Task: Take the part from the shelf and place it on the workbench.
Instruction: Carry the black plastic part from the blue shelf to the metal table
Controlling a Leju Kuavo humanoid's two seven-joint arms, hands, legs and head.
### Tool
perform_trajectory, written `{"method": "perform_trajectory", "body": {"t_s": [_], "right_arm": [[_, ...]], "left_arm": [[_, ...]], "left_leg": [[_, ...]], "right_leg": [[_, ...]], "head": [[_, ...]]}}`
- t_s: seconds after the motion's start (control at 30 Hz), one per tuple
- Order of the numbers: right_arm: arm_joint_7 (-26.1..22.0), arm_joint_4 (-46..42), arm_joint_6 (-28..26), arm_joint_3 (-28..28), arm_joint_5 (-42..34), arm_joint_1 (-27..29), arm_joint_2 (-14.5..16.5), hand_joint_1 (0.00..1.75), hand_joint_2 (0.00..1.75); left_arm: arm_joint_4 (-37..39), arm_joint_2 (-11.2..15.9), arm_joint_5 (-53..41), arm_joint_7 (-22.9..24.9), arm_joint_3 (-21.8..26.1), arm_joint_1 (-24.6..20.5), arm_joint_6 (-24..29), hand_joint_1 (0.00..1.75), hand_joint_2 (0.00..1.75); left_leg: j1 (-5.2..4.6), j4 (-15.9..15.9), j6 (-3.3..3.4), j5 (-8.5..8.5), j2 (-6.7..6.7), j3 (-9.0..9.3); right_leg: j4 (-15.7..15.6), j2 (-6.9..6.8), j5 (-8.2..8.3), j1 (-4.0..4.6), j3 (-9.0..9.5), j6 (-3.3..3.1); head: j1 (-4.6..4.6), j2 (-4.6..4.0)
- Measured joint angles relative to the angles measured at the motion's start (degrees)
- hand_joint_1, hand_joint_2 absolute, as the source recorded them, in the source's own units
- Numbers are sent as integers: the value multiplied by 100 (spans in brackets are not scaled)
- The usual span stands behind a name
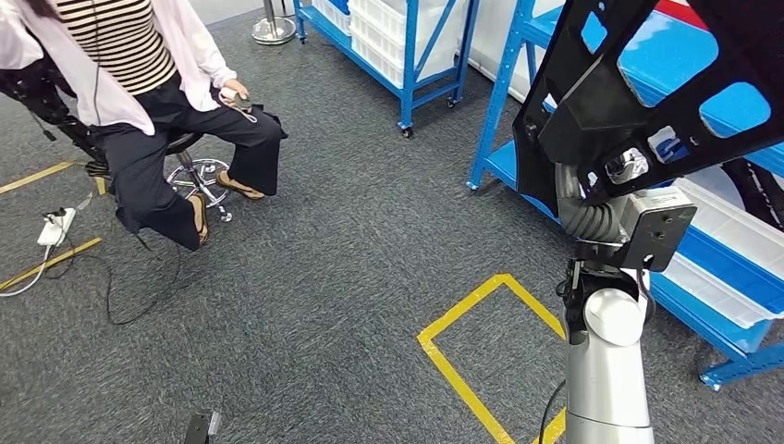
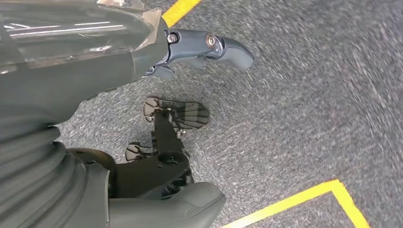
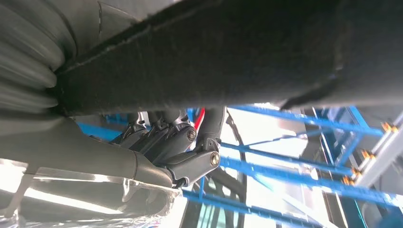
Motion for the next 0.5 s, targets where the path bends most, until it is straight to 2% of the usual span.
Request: {"method": "perform_trajectory", "body": {"t_s": [0.03, 0.1, 0.13, 0.17, 0.2, 0.23, 0.3, 0.37, 0.43, 0.47, 0.5], "right_arm": [[0, 14, 0, -1, -1, 5, -1, 175, 175], [-1, 28, 0, -3, -1, 0, -3, 175, 175], [-2, 29, 0, -3, -1, -5, -2, 175, 175], [-2, 31, 0, -3, -1, -13, -1, 175, 175], [-2, 32, 0, -2, -1, -20, 3, 175, 175], [-2, 33, 1, -1, -1, -25, 8, 175, 175], [-2, 33, 1, 2, -3, -36, 26, 175, 175], [-1, 37, 4, 7, -5, -48, 49, 175, 175], [2, 43, 9, 8, -7, -57, 62, 175, 175], [4, 46, 10, 7, -7, -58, 63, 175, 175], [8, 50, 11, 4, -5, -58, 62, 175, 175]], "left_arm": [[1, -1, 0, 0, 2, 8, -1, 0, 175], [2, -3, 0, 0, 5, 15, -1, 0, 175], [2, -5, -1, 1, 8, 15, -1, 0, 175], [3, -8, -1, 1, 10, 13, -1, 0, 175], [3, -10, -1, 2, 12, 15, -2, 0, 175], [4, -13, 1, 2, 15, 20, -4, 0, 175], [8, -6, 21, 1, 26, 38, -14, 0, 175], [11, 4, 47, -7, 44, 49, -39, 0, 175], [13, 9, 54, -19, 60, 37, -63, 0, 175], [13, 13, 50, -23, 67, 30, -61, 0, 175], [13, 11, 43, -26, 73, 27, -51, 0, 175]], "left_leg": [[-13, 2, 4, 6, -76, -2], [-28, 6, 1, 21, -218, -3], [-42, 11, -10, 29, -281, -8], [-47, 14, -25, 38, -328, -15], [-46, 15, -47, 49, -371, -28], [-44, 13, -73, 63, -408, -42], [-29, 26, -121, 70, -460, -87], [-36, 236, -181, -74, -303, -196], [8, 911, -265, -425, -11, -510], [56, 1286, -311, -575, 82, -696], [111, 1553, -356, -648, 146, -837]], "right_leg": [[-107, 14, 85, 9, 45, 26], [-890, 114, 426, 26, 410, 49], [-1294, 197, 582, 41, 594, 34], [-1573, 260, 684, 51, 723, 8], [-1711, 294, 734, 69, 786, -21], [-1727, 270, 750, 84, 794, -45], [-1777, 172, 792, 53, 831, -91], [-1855, 76, 837, -10, 885, -143], [-1886, -36, 849, -22, 916, -177], [-1886, -100, 846, -24, 918, -188], [-1885, -165, 840, -31, 918, -181]], "head": [[1, 0], [1, 0], [-2, 0], [-2, 0], [-5, 0], [-5, 0], [-5, 0], [-31, 0], [-70, 0], [-85, 0], [-85, 0]]}}
